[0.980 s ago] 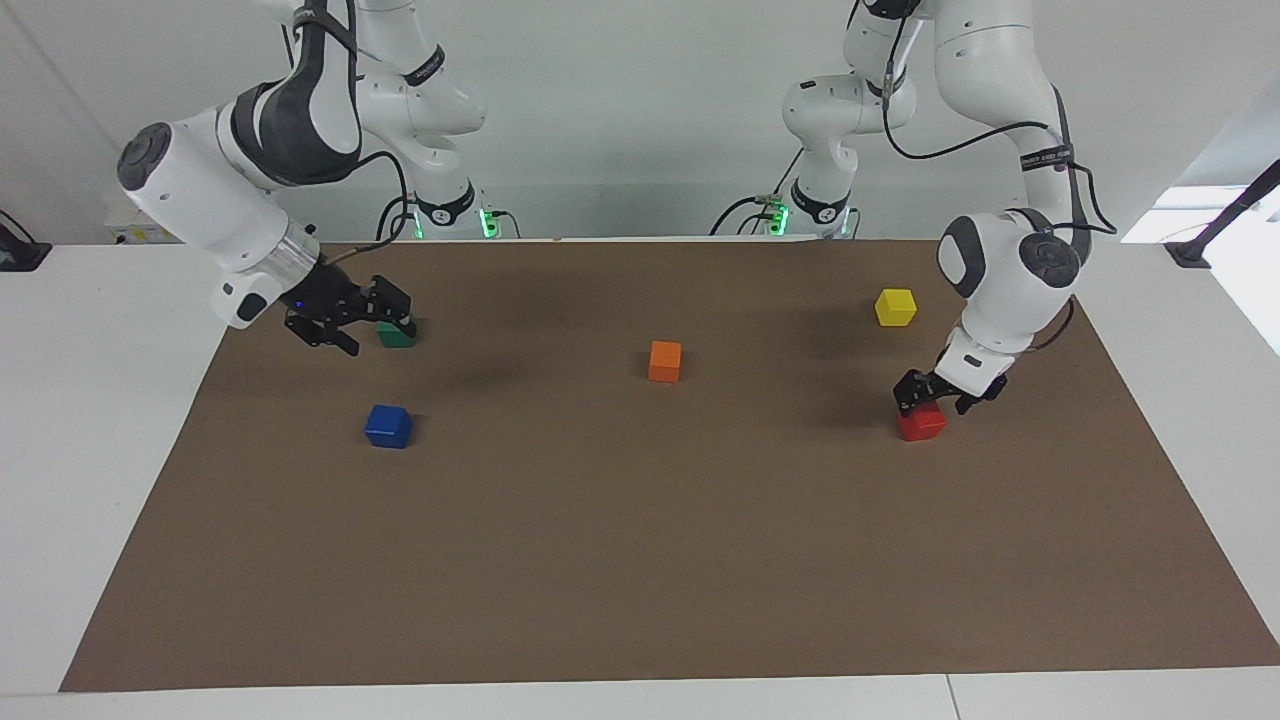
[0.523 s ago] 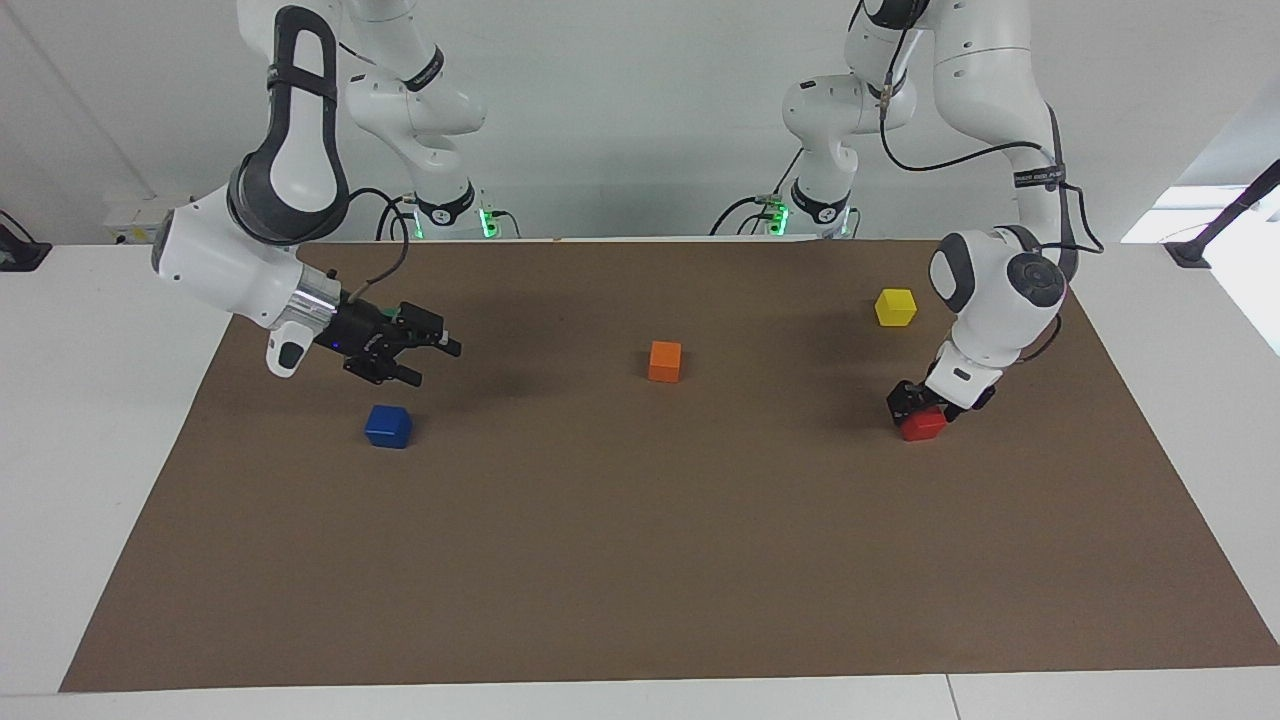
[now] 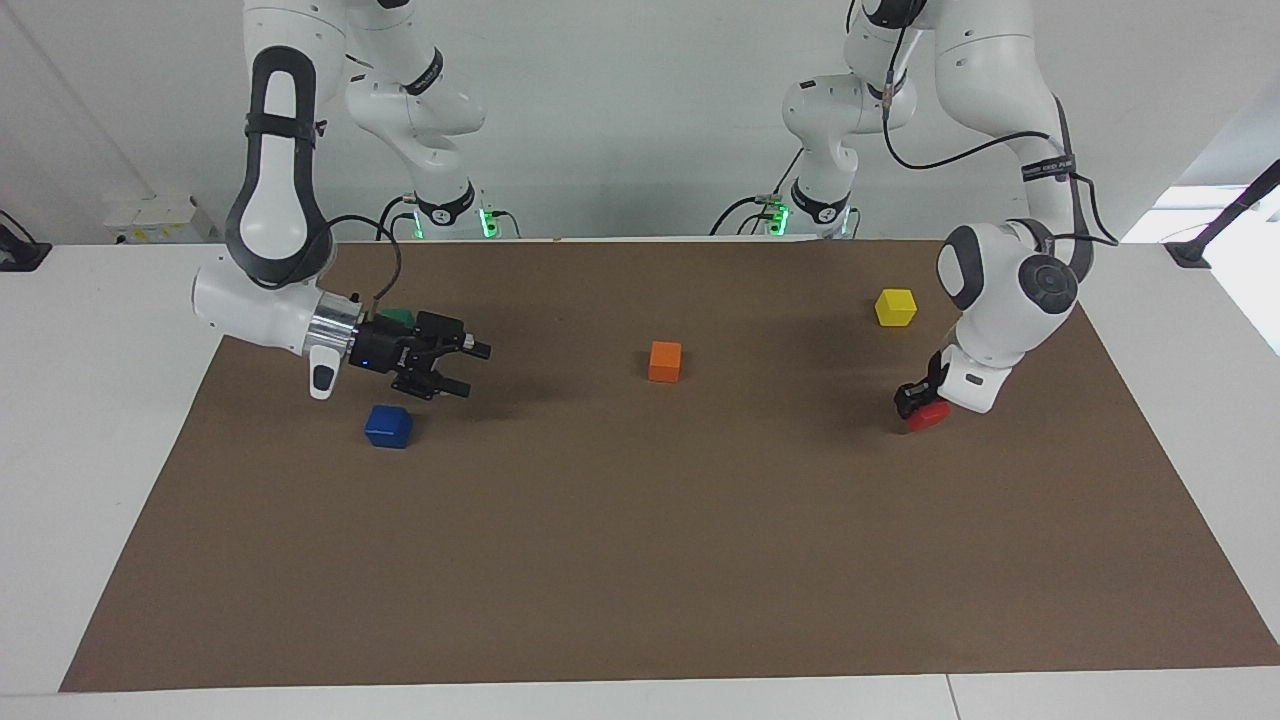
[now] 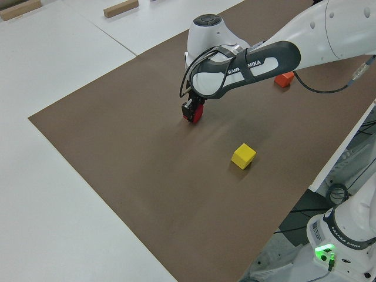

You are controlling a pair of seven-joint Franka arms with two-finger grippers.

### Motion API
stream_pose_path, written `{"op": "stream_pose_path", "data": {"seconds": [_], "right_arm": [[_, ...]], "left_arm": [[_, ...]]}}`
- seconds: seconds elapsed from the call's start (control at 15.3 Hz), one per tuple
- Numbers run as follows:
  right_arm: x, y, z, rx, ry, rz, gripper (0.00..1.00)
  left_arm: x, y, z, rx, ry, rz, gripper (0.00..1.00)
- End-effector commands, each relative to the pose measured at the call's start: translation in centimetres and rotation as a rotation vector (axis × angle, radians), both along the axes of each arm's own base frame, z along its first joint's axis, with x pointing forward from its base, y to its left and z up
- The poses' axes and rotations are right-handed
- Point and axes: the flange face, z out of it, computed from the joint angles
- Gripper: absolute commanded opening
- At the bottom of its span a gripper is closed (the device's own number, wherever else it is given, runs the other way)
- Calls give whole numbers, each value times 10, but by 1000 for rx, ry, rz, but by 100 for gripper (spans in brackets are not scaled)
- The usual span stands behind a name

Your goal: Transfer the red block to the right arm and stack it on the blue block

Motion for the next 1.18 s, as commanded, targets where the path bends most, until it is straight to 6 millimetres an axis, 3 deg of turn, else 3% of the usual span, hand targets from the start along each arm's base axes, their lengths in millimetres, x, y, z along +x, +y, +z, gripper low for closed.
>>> {"op": "stream_pose_path", "data": {"seconds": [0.0,0.13,0.46,0.59,0.78,0.91,1.11], "right_arm": [[-3,27,4,134,0,43,100],[-7,46,-7,249,44,79,100],[-19,119,-13,513,79,125,100],[-25,140,-16,621,85,131,100],[-32,161,-9,738,97,141,100],[-43,181,-15,843,125,150,100],[-52,195,-36,905,116,154,100]], "left_arm": [[7,-51,88,-73,45,186,0],[1,-81,109,-138,85,334,0],[-35,-146,163,-252,148,610,0],[-49,-164,167,-281,192,651,0],[-62,-186,162,-300,304,876,0],[-70,-208,157,-351,349,977,0],[-86,-234,158,-395,433,1032,0]]}}
